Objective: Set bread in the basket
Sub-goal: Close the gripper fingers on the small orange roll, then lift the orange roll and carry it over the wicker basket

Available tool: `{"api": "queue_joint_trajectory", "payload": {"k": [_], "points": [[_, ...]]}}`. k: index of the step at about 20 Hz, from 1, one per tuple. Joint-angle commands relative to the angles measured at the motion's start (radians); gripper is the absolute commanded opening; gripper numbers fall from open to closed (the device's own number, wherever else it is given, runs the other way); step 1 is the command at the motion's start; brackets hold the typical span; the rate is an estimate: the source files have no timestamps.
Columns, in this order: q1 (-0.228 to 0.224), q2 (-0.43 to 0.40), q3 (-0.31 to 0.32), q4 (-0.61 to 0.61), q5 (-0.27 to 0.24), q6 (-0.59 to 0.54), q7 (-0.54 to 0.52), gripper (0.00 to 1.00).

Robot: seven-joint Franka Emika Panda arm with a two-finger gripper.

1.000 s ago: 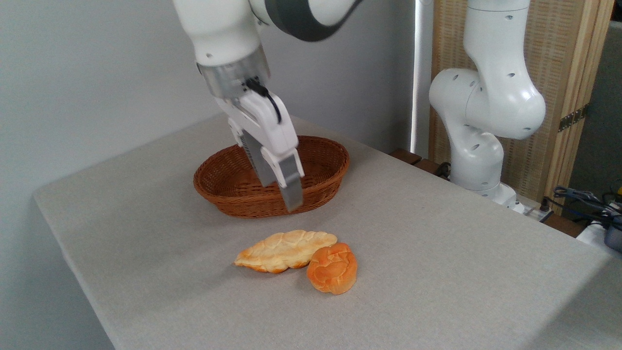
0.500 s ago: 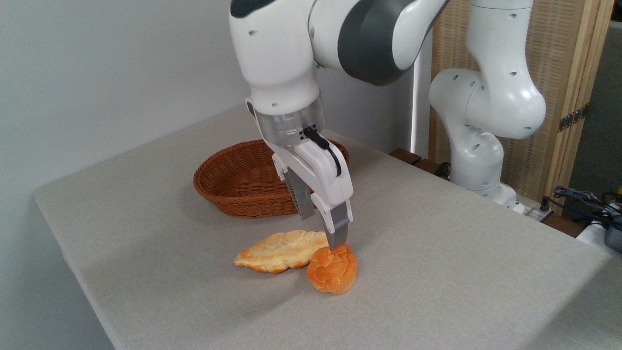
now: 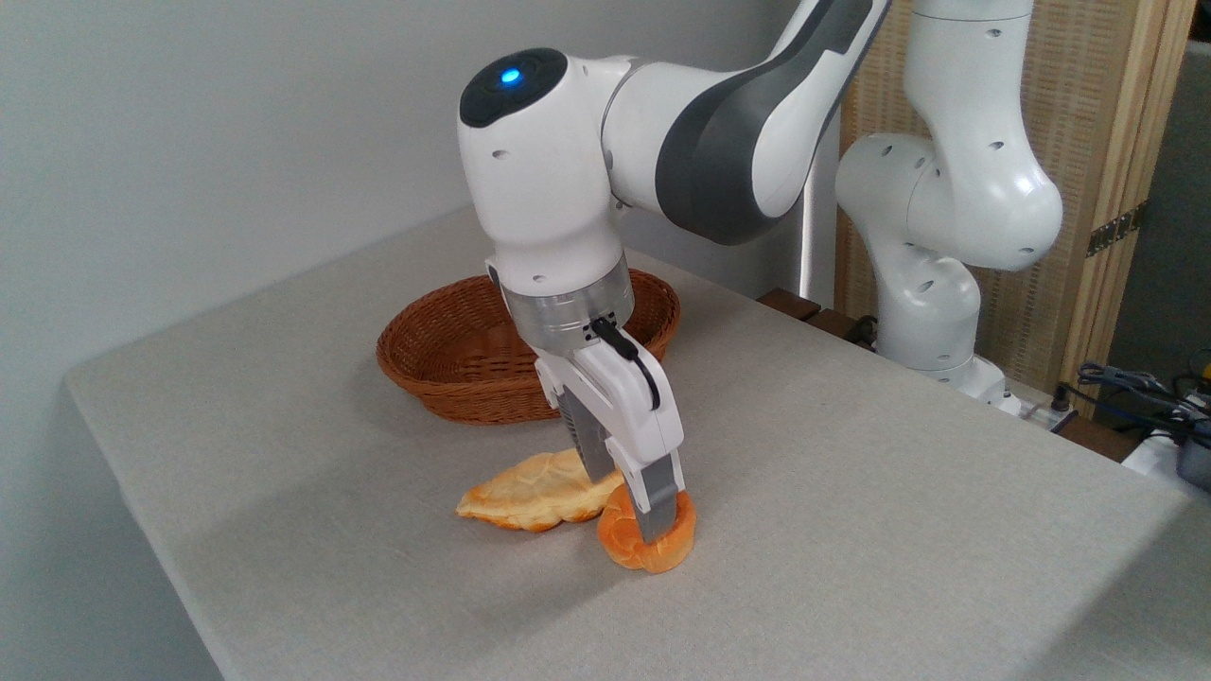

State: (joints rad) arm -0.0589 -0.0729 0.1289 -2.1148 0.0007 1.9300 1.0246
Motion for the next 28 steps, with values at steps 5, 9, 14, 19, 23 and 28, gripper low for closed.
{"api": "queue_joint_trajectory", "payload": {"k": [5, 9, 14, 19, 23, 28], "points": [[-0.006, 0.042, 0.008, -0.004, 0.065, 0.026, 0.018, 1.0], [-0.013, 0.055, 0.008, -0.002, 0.059, 0.026, 0.017, 0.96], [-0.015, 0.055, 0.006, -0.002, 0.054, 0.024, 0.018, 0.47], [-0.013, 0.055, 0.006, -0.002, 0.054, 0.021, 0.018, 0.48], [-0.013, 0.047, 0.008, 0.012, 0.054, 0.017, 0.02, 0.52], [-0.018, -0.001, -0.005, 0.056, 0.051, 0.009, 0.02, 0.56]]}}
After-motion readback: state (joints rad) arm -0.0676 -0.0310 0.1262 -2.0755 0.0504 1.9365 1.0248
